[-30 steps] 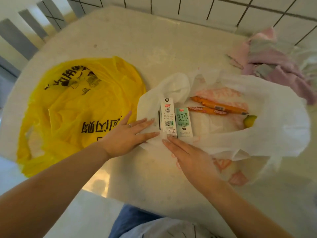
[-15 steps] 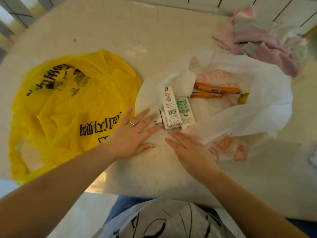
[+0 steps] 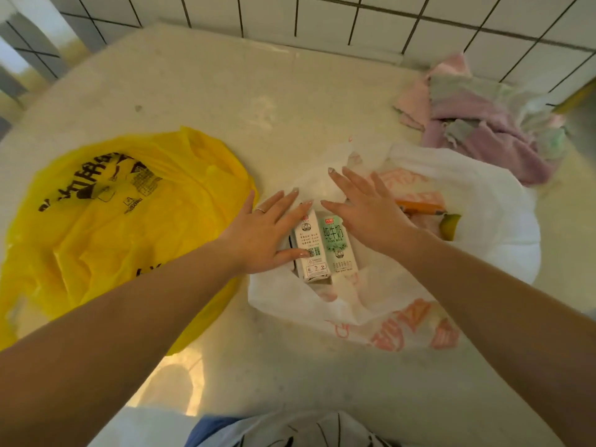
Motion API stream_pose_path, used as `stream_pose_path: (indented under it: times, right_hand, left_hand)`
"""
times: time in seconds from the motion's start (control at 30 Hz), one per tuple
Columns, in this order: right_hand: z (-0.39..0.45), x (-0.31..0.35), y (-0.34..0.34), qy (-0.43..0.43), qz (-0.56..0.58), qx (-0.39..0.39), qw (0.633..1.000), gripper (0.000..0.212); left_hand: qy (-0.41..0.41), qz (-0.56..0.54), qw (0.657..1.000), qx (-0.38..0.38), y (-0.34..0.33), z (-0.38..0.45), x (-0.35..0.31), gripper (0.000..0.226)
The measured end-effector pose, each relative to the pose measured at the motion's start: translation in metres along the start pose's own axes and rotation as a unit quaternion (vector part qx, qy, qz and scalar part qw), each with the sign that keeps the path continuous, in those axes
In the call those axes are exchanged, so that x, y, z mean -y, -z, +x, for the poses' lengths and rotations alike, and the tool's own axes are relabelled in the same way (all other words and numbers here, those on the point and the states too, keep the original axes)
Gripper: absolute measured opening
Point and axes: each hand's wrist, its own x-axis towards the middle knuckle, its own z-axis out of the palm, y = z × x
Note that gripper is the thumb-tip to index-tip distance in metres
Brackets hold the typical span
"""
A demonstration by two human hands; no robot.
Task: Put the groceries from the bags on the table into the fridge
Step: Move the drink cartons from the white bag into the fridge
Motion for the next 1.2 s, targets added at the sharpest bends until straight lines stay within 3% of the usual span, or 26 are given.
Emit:
stream_pose_path:
  times: [0.17,0.43,0.73,0.9,1.03,1.2]
  right_hand:
    - [0.039,-0.007,-0.009,0.074,-0.059,0.044,0.995,0.057]
    - [0.063,-0.01,-0.019,0.075,0.042,0.151,0.985,0.048]
    - [0.006,-0.02,-0.001,0.059,0.147,-0.04,0.986,0.055]
    - [-0.01,-0.012,-0.011,0.075,0.169,0.055,0.981,0.079]
    - [-0.01,-0.007,-0.022,0.059,0.166,0.128,0.976,0.099]
    - [-0.01,-0.002,-0.025,0.035,0.175,0.125,0.976,0.107]
  left_hand:
    - [0.012,-0.002,1.0,0.015,-0.011,0.001,0.013,0.083]
    - [0.03,-0.025,0.999,0.011,-0.021,0.001,0.021,0.08]
    - [0.095,-0.11,0.987,-0.065,-0.003,0.005,-0.007,0.101]
    - [0.133,-0.118,0.984,-0.03,-0.004,0.003,-0.019,0.114]
    - [0.148,-0.149,0.977,-0.021,0.003,0.005,-0.023,0.106]
    - [0.136,-0.159,0.976,-0.051,0.006,0.007,-0.028,0.101]
